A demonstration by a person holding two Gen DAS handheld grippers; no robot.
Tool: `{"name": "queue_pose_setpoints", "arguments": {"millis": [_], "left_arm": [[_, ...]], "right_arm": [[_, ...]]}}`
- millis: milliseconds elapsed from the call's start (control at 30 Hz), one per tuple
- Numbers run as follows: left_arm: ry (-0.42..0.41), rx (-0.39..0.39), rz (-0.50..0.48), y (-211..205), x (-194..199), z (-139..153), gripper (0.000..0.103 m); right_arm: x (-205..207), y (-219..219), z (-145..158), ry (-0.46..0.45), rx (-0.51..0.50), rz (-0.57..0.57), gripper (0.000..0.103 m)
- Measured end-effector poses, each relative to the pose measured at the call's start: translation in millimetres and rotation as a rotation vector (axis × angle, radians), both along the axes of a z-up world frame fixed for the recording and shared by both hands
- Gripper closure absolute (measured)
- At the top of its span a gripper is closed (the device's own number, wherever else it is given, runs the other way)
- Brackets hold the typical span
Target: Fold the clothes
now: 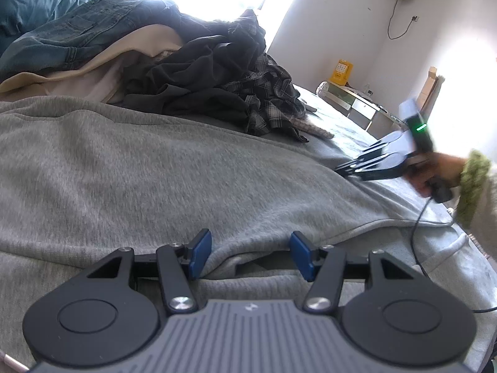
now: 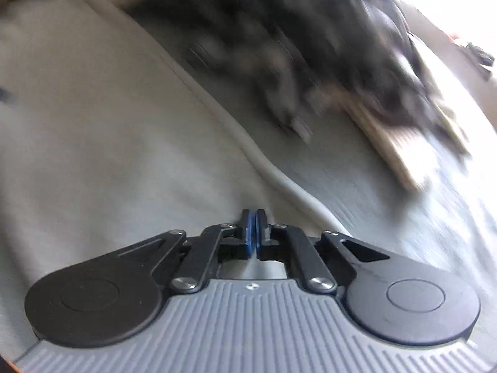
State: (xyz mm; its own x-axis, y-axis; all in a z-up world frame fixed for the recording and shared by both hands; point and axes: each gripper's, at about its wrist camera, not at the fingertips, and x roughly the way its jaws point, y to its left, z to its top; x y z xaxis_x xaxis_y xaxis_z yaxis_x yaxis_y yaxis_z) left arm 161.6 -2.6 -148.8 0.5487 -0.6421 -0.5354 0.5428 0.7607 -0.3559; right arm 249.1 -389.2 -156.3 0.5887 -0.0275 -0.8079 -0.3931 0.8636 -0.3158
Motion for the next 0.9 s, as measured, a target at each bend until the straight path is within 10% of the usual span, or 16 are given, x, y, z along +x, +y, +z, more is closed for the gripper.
{"name": "queue_pose_setpoints", "arguments": {"millis": [200, 367, 467, 600, 733, 900], "left_arm": [[0.001, -0.001, 0.000, 0.3, 0.3, -0.3, 0.046], [0.003, -0.005, 0.001, 0.8, 1.1, -0.6, 0.046], [0.002, -0.004, 0.001, 0.5, 1.2, -0.1, 0.045], [-0.001, -0.005, 0.000, 0.1, 1.7, -0.1, 0.045], [0.000, -0.010, 0.000, 0.7, 2.0, -0.3, 0.044], [0.002, -0.020, 0.000, 1.7, 2.5, -1.2, 0.044]], "right_arm": [[32.3, -65.2, 15.9, -0.113, 0.029, -0.383, 0.097], [-17.6, -102.6, 51.4, 0.006, 0.365, -0.415, 0.089], [-13.1, -114.6, 21.0, 0.116, 0.272, -0.455, 0.086], [10.3, -161.4, 15.0, -0.048, 0.347, -0.636, 0.085], [7.9, -187.7, 38.6, -0.124, 0.205, -0.769, 0.082], [-46.8, -217.5, 48.6, 0.014, 0.388, -0.774, 0.074]]}}
